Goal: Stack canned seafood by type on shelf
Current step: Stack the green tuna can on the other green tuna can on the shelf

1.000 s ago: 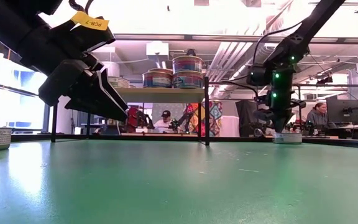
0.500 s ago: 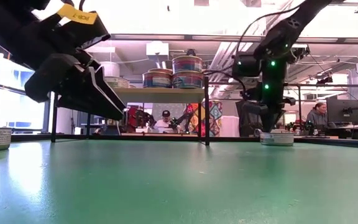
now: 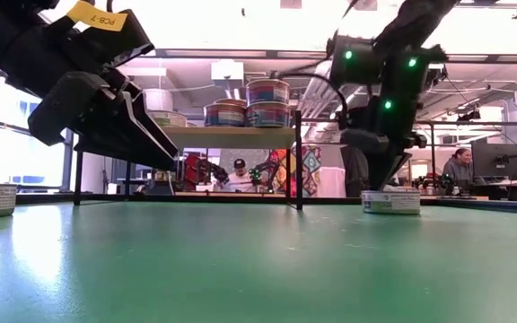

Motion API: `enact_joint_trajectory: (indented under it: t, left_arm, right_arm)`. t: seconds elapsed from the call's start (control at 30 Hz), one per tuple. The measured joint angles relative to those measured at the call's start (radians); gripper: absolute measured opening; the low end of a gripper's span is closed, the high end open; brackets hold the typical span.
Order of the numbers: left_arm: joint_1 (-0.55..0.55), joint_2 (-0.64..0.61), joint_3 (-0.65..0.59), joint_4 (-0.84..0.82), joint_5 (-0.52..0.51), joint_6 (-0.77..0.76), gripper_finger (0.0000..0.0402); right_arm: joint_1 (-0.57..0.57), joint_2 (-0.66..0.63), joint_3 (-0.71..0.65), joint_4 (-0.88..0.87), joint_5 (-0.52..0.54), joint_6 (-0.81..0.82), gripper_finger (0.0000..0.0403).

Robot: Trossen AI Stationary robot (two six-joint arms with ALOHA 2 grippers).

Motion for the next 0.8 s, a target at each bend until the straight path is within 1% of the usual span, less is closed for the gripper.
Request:
enact_joint_trajectory:
  t: [0.13,0.23,0.37,0.5,0.63,0.8]
  left_arm:
    - [0.0,0.0,0.0,0.0,-0.001,0.0,0.0295]
    - [0.0,0.0,0.0,0.004,-0.004,0.002,0.0295]
    - [0.0,0.0,0.0,0.059,-0.006,0.046,0.0295]
    - [0.0,0.0,-0.001,0.166,-0.001,0.13,0.0295]
    - [0.005,0.0,-0.001,0.278,0.051,0.208,0.0295]
    - [0.035,0.0,0.0,0.384,0.188,0.245,0.0295]
  right_arm:
    - [0.112,0.002,-0.002,0.047,-0.009,0.084,0.0]
    - [0.196,0.004,-0.004,0.116,-0.033,0.137,0.0]
    - [0.296,0.007,-0.005,0.262,-0.074,0.178,0.0]
    - [0.377,0.03,-0.007,0.435,-0.091,0.178,0.0]
    - [0.428,0.105,-0.005,0.622,-0.097,0.174,0.0]
    - [0.456,0.234,0.01,0.874,-0.107,0.152,0.0]
